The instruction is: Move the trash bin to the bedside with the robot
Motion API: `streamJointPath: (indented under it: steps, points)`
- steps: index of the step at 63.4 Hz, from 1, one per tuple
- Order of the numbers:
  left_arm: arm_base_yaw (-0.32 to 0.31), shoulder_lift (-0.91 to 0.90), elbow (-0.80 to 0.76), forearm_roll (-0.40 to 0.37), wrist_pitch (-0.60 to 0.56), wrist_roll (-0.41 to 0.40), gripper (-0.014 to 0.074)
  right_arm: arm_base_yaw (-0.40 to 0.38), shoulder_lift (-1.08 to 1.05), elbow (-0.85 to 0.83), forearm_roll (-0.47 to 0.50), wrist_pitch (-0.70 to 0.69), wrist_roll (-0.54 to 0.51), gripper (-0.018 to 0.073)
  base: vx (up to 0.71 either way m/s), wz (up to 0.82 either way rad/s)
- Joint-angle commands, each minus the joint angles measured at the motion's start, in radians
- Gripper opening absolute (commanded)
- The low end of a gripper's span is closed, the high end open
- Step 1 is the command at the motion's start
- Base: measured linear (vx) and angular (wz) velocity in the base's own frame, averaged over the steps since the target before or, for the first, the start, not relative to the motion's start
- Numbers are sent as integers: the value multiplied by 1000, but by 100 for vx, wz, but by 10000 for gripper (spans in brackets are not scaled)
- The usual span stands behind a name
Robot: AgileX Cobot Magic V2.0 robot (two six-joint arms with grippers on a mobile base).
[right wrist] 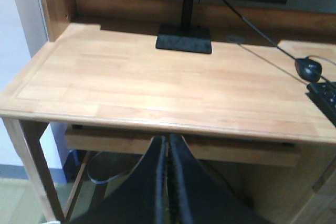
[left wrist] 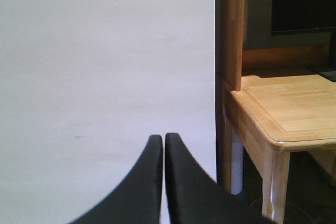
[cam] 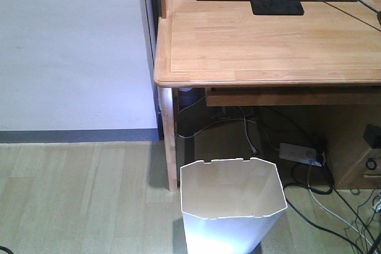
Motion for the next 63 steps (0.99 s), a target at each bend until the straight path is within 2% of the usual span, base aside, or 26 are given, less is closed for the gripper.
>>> streamJointPath:
  steps: [1,9,16,32,41,63]
  points:
    - [-6,-15,12,-9,-74,-14,-6,0,26,-34,2,-44,2,-7,0,0]
    - [-6,-15,12,-9,-74,-14,-6,0,45,-34,2,-44,2,9,0,0]
    - [-6,-15,12,-9,-74,-14,-6,0,46,-34,2,-52,2,59,0,0]
    - [-6,-15,12,-9,-74,-14,-6,0,46,-34,2,-55,1,326,0,0]
    - [-6,-15,12,-9,-74,-14,-6,0,46,-34,2,-40,1,433,0,0]
    - [-6,-15,12,-9,-74,-14,-6,0,74,-59,35,-1,34,456,0,0]
